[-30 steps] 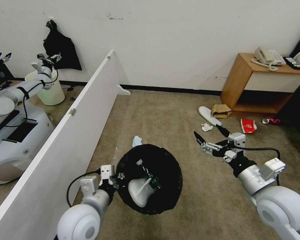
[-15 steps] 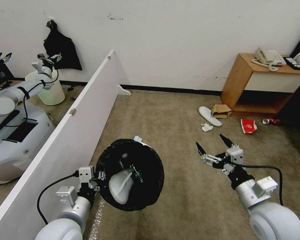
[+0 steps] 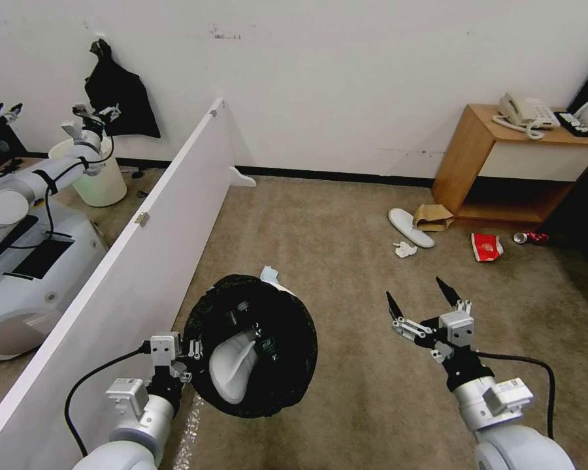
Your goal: Pick up the trash bin, then pick up the garbage from the floor and place it into the trash bin.
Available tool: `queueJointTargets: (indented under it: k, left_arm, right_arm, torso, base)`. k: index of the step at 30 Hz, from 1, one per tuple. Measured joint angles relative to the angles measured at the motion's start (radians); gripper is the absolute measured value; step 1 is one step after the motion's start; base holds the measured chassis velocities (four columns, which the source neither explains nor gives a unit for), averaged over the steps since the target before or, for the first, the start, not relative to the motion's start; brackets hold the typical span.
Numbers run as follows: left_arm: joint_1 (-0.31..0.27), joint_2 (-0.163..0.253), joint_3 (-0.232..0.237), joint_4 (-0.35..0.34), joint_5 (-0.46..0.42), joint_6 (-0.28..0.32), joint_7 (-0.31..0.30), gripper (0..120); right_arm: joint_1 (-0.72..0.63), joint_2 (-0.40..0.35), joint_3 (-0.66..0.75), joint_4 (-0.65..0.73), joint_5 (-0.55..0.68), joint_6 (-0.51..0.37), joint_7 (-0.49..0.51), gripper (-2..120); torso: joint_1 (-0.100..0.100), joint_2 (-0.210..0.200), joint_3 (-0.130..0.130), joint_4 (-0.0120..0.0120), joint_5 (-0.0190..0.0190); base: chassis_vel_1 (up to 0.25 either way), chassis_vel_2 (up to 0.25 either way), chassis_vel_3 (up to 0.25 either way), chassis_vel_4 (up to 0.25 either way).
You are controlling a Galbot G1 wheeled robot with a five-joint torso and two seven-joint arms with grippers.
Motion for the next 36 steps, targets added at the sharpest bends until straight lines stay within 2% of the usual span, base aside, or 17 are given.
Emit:
queueJointTargets:
  k: [4,6,7,8,9,11,13,36]
  left_arm:
    - [0.008,-0.002,0.0,-0.011,-0.005,0.02,-0.019,2]
    - [0.036,0.004,-0.007,-0.055,-0.08,0.103,-0.078,2]
    - [0.036,0.004,-0.007,-0.055,-0.08,0.103,-0.078,2]
    - [0.049,0.008,-0.018,-0.073,-0.117,0.142,-0.106,2]
    - [0.049,0.008,-0.018,-0.073,-0.117,0.142,-0.106,2]
    - [0.065,0.014,-0.025,-0.092,-0.16,0.19,-0.137,2]
    - [0.072,0.018,-0.025,-0.097,-0.162,0.204,-0.143,2]
    - [0.049,-0.007,0.002,-0.067,-0.081,0.165,-0.119,2]
  right_arm:
    - [-0.015,0.014,0.007,0.001,-0.014,0.014,-0.009,100]
    - [-0.023,0.021,0.013,0.005,-0.02,0.025,-0.014,100]
    - [-0.023,0.021,0.013,0.005,-0.02,0.025,-0.014,100]
    - [-0.018,0.019,0.013,0.005,-0.017,0.025,-0.014,100]
    - [-0.018,0.019,0.013,0.005,-0.017,0.025,-0.014,100]
    - [-0.014,0.017,0.011,0.005,-0.014,0.024,-0.011,100]
    - [-0.014,0.019,0.009,0.005,-0.014,0.023,-0.01,100]
    - [-0.044,0.068,0.004,0.012,-0.072,0.047,-0.008,100]
  torso:
    - [0.0,0.0,0.0,0.0,0.0001]
    - [0.0,0.0,0.0,0.0,0.0002]
    - [0.0,0.0,0.0,0.0,0.0002]
    - [0.0,0.0,0.0,0.0002,0.0002]
    - [0.0,0.0,0.0,0.0002,0.0002]
    - [0.0,0.0,0.0,0.0002,0.0002]
    - [0.0,0.0,0.0,0.0002,0.0001]
    - [0.0,0.0,0.0,0.0,0.0002]
  base:
    - [0.0,0.0,0.0,0.0]
    - [0.0,0.0,0.0,0.0]
    - [0.0,0.0,0.0,0.0]
    - [0.0,0.0,0.0,0.0]
    - [0.0,0.0,0.0,0.0]
    - [0.0,0.0,0.0,0.0]
    - [0.0,0.0,0.0,0.0]
    - [0.0,0.0,0.0,0.0]
